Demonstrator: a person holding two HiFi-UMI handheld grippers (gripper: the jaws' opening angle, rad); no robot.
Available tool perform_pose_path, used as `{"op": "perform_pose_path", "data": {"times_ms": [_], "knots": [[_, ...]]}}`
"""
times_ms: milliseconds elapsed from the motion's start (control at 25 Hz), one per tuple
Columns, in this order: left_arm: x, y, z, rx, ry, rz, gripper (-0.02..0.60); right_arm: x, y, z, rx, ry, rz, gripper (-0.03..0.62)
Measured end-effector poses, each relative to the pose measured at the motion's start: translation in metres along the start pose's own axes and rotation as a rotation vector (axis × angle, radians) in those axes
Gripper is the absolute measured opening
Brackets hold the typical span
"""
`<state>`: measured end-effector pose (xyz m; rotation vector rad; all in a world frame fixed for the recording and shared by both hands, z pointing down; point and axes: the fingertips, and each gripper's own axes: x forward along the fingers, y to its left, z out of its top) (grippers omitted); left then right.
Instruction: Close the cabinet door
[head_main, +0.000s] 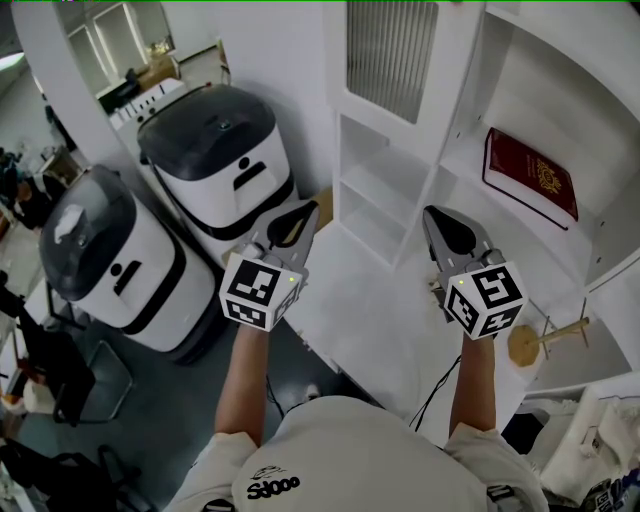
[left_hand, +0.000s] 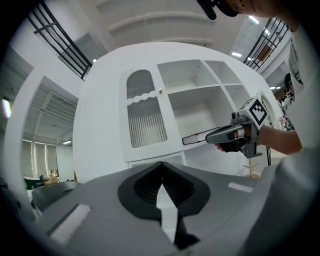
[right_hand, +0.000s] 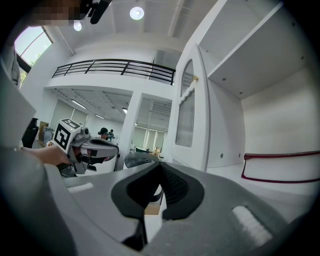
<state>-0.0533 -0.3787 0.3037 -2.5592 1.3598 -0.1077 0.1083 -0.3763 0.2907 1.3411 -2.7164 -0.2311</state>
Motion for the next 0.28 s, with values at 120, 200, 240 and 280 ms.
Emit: {"op": "perform_pose_path", "data": {"times_ms": [120, 200, 240, 280], "knots": [[-0.0003, -0.0020, -0.0001, 0.001, 0.002, -0.002, 0.015, -0.0011, -0.0013, -0.0018, 0.002, 0.003, -0.003, 0.002], [-0.0001, -0.0031, 0.0004, 0.002, 0.002, -0.003, 0.015, -0.0016, -0.0024, -0.0022, 0.003, 0.003, -0.004, 0.002], [-0.0001, -0.0037, 0.0004, 0.002, 0.003, -0.004, 0.015, -0.0018, -0.0028, -0.0024, 0.004, 0.004, -0.005, 0.002], [0.0000, -0.0042, 0.0004, 0.002, 0.004, -0.005, 0.015, -0.0019, -0.0031, -0.0026, 0.005, 0.004, -0.005, 0.002]]}}
